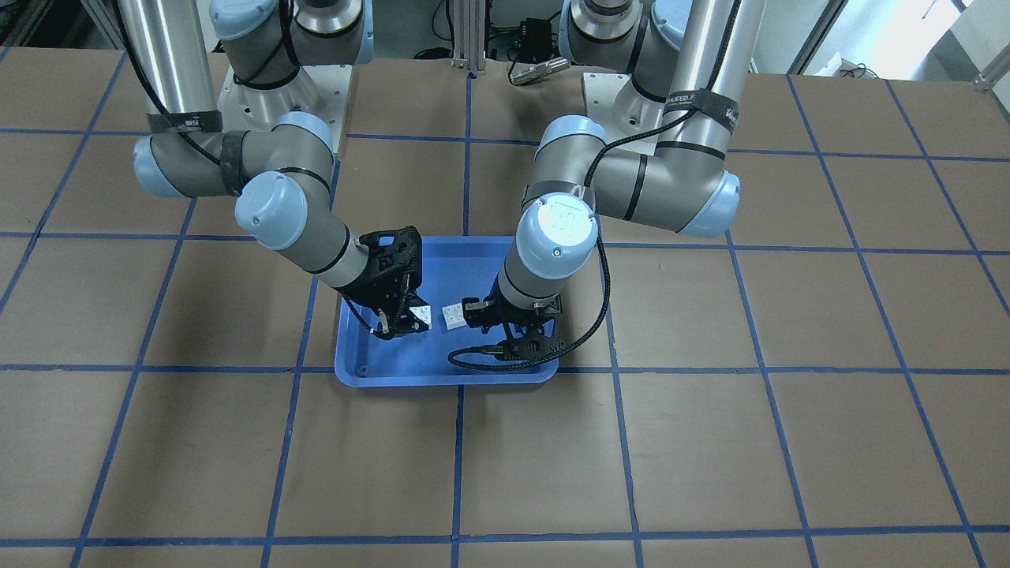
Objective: Assemble white blocks and place on blue tray
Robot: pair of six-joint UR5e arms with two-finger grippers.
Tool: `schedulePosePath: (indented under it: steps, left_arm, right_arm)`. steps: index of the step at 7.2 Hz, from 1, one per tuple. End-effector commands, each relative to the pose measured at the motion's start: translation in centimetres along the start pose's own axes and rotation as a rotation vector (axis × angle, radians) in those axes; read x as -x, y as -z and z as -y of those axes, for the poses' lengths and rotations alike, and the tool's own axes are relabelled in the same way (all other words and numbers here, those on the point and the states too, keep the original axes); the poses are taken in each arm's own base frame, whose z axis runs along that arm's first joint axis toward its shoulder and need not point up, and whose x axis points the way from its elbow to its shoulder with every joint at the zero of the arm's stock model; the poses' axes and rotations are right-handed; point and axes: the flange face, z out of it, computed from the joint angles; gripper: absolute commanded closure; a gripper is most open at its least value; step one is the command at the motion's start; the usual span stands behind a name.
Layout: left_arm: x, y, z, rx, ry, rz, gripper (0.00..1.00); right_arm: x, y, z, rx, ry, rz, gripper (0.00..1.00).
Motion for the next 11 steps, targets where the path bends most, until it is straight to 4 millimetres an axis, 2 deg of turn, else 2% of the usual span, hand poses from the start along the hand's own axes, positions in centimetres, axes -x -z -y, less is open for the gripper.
schedulePosePath:
  steps: [1, 3, 6, 8, 11]
  left_arm:
    - [0.8, -1.7, -0.6, 0.07, 0.197, -0.055, 1.0]
    - [1.5, -3.2, -1.6, 0.097, 0.217, -0.041, 1.0]
    - [0.7, -4.4, -1.8, 0.14, 0.249, -0.076, 1.0]
    - [0.5, -3.8, -1.9, 0.129, 0.236, -0.081, 1.0]
    - [0.0, -4.2, -1.2, 0.106, 0.223, -0.127, 1.0]
  right_arm:
    - [0.2, -0.9, 0.8, -0.001, 0.003, -0.004, 1.0]
    - [0.5, -1.2, 1.2, -0.005, -0.008, 0.0, 1.0]
    - [0.7, -1.5, 1.1, -0.004, -0.011, 0.007, 1.0]
    - [0.8, -1.6, 0.9, 0.0, -0.015, 0.012, 1.0]
    - [0.9, -2.2, 0.6, -0.004, -0.024, 0.024, 1.0]
